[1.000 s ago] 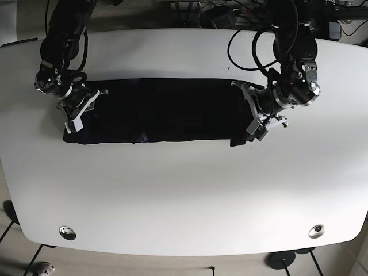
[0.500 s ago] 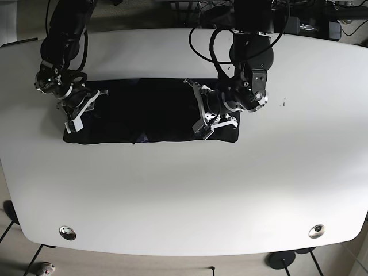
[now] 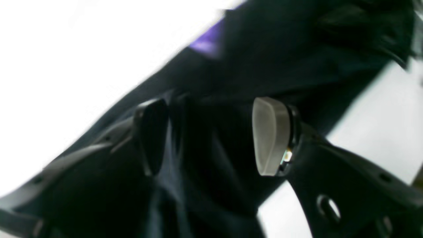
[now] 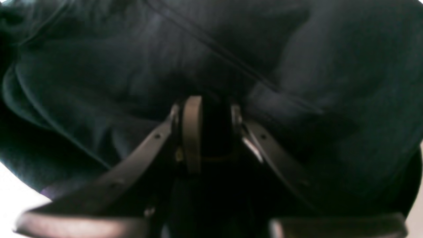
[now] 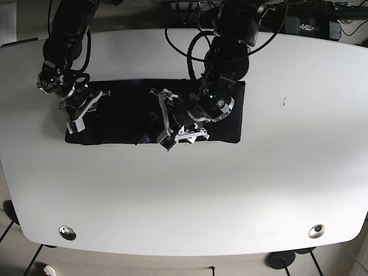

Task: Fold the T-shirt properly
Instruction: 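Grasp the folded strip's end with the left gripper and fold it inward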

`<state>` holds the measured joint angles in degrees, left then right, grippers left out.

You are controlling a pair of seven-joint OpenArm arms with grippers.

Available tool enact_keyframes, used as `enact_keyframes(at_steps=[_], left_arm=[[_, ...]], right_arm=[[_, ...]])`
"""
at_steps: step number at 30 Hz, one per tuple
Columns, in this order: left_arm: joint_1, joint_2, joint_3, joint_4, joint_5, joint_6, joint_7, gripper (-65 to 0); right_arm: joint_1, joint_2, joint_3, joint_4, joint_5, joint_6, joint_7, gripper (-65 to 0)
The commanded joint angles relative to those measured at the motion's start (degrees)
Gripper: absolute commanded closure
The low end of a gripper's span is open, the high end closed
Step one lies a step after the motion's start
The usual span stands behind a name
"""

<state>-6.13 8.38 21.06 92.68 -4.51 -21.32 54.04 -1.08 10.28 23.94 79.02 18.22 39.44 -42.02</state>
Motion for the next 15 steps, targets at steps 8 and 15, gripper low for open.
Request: enact_keyframes(at_steps=[8, 15], left_arm=[[-0.15, -2.89, -6.25, 7.49, -1.51, -1.58, -5.91, -37.9], [5.3, -7.37, -27.08, 4.24, -14.26, -12.48, -5.82, -26.9]], right_arm=[[0.07, 0.13, 1.51, 10.08, -0.06, 0.08, -7.25, -11.7], [2.8, 1.01, 12.41, 15.26, 16.99, -0.36, -20.44, -47.2]])
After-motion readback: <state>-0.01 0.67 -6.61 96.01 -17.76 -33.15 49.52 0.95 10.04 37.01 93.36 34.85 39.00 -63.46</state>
